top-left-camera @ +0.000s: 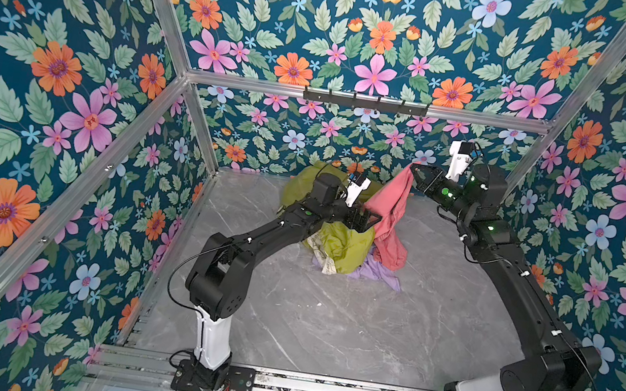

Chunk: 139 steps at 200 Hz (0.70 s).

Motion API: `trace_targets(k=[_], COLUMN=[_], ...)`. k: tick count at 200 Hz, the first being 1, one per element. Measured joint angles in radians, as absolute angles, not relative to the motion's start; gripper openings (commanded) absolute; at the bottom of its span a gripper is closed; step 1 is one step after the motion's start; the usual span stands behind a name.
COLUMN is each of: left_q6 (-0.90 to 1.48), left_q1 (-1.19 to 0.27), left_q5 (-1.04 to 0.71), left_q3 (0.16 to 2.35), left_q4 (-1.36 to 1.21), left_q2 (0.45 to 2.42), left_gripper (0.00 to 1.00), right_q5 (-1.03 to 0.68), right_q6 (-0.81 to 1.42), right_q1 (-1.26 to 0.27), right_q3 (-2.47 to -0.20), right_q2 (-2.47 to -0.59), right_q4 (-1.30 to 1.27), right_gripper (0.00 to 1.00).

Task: Pick out a specific cloth from the pile
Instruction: 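Grasp the raised pink cloth with the left gripper below the right gripper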

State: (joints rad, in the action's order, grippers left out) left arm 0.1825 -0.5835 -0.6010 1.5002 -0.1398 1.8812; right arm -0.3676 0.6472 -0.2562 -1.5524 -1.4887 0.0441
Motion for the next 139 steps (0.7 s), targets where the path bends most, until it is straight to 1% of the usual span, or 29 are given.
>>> trace_targets(k=[38, 61, 74, 92, 119, 139], left_q6=[0.192, 0.204, 0.204, 0.207, 0.207, 0.207], left_q1=[-0.597, -0.604, -0.608, -0.609, -0.608, -0.609], left_q5=[-0.611, -0.619, -0.619, -0.619, -0.624, -0.63], left_q3=[1.535, 1.545, 1.546, 1.546, 1.556, 1.565], left_q4=[-0.153, -0.161, -0.163, -0.163, -0.162, -0.159], left_q2=[1.915, 1.929, 1.932, 1.932, 1.933, 1.933], left_gripper=[0.83, 0.71, 0.61, 0.51, 0.4, 0.35], right_q5=[-0.374, -0.374, -0.374, -0.374, -0.374, -0.374], right_q6=[0.651, 0.651, 0.651, 0.651, 0.651, 0.651], right_q1=[-0.256, -0.256, -0.256, -0.257, -0.258, -0.259], right_q3=[-1.553, -1.553, -1.553, -1.553, -1.553, -1.552], right_q2=[-1.477, -1.476, -1.475, -1.47, -1.465, -1.465], right_q4=[0.031, 0.026, 0.026, 0.026, 0.025, 0.025], right_gripper=[0.0, 0.0, 0.0, 0.0, 0.0, 0.0])
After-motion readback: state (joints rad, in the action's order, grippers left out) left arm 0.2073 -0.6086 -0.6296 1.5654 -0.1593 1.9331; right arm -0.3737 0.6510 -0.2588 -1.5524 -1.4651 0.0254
